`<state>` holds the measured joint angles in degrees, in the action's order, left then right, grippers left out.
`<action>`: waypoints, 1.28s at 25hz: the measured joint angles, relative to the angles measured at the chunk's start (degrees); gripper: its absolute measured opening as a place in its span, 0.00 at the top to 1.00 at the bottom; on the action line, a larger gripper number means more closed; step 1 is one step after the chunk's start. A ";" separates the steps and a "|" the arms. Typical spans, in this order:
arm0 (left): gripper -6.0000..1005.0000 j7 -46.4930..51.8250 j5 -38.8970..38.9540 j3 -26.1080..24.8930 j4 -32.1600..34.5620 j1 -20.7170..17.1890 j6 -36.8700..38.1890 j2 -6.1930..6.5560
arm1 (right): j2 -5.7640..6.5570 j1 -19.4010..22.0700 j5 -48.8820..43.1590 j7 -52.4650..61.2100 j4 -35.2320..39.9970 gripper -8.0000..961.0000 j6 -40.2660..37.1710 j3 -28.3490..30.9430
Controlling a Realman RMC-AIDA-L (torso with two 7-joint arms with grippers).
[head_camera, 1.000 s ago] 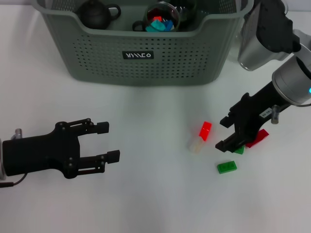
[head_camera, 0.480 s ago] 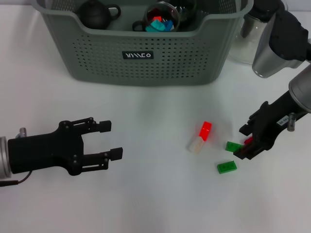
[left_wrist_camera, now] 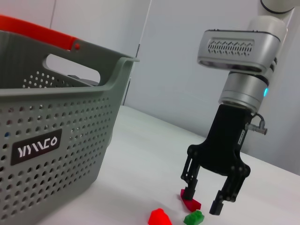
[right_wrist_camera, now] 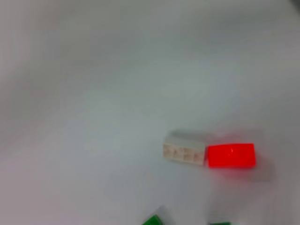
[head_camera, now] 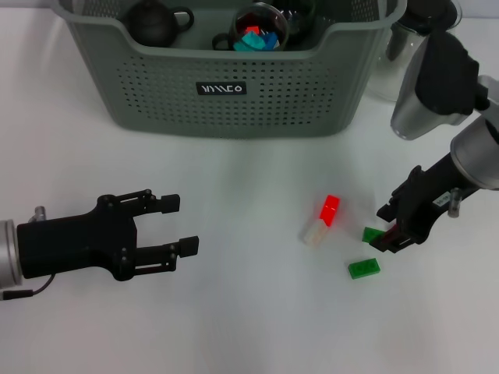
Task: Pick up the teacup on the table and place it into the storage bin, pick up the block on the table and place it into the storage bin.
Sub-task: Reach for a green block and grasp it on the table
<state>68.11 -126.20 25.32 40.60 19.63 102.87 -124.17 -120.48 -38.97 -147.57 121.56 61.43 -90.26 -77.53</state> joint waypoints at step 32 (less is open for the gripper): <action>0.24 0.00 -0.01 -0.19 -0.62 -0.04 -0.84 -0.02 | -0.20 0.39 0.78 0.44 -3.34 0.70 6.70 -6.56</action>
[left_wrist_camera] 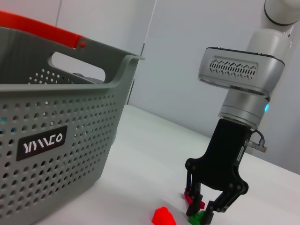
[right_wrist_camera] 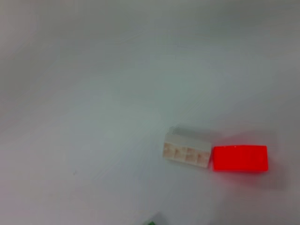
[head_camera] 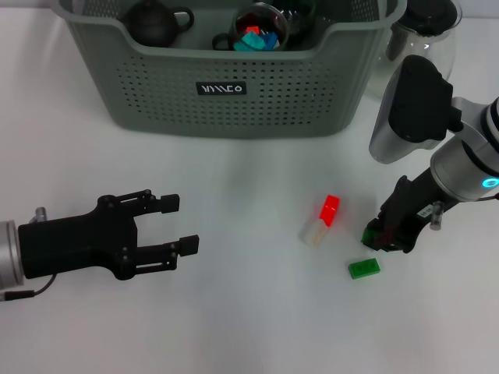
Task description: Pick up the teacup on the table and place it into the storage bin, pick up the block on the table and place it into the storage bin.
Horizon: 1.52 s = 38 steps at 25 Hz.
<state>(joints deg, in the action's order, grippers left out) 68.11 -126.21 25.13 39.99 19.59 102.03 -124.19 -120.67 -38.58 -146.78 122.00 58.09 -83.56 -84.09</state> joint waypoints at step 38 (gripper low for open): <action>0.24 0.23 -4.06 -0.26 0.06 0.35 2.48 0.07 | 0.26 -11.77 21.87 15.00 9.77 0.73 25.47 17.93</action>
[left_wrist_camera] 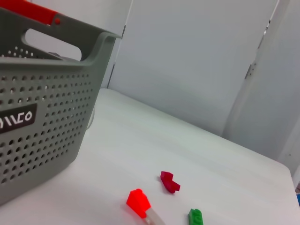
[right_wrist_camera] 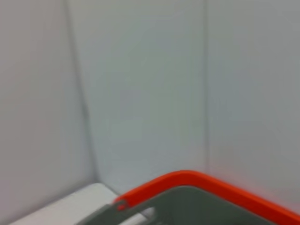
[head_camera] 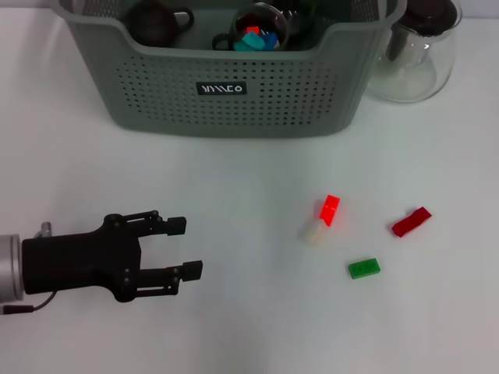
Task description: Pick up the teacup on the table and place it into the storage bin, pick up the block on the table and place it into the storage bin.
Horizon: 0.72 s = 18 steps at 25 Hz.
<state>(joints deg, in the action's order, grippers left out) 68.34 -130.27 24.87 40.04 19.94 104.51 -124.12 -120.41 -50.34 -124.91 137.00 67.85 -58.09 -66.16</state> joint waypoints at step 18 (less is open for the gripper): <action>0.24 -0.03 -0.02 0.00 -1.73 1.28 -0.91 0.02 | -0.01 -18.18 -17.07 4.39 -34.99 0.70 23.11 -7.77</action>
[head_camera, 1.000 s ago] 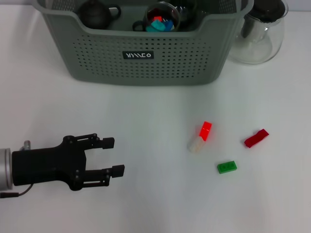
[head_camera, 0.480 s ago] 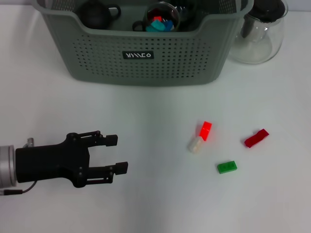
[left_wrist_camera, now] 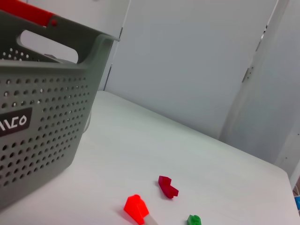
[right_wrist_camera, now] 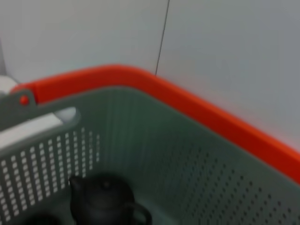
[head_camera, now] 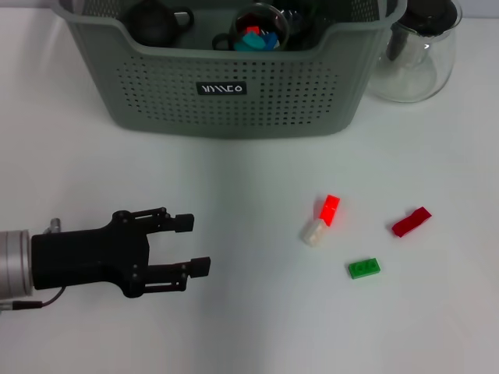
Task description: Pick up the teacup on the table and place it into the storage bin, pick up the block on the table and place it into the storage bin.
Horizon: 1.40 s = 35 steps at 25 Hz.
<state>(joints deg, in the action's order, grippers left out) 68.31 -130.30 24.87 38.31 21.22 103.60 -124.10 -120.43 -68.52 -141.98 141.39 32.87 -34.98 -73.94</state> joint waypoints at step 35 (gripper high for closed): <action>0.24 -0.38 -0.10 -0.43 0.04 0.05 1.06 0.01 | 0.75 20.12 20.67 -10.02 32.72 0.33 -16.61 -0.60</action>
<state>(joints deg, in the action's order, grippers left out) 67.93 -130.40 24.44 38.35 21.27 104.66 -124.09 -119.68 -48.40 -121.31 131.37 65.59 -51.60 -74.54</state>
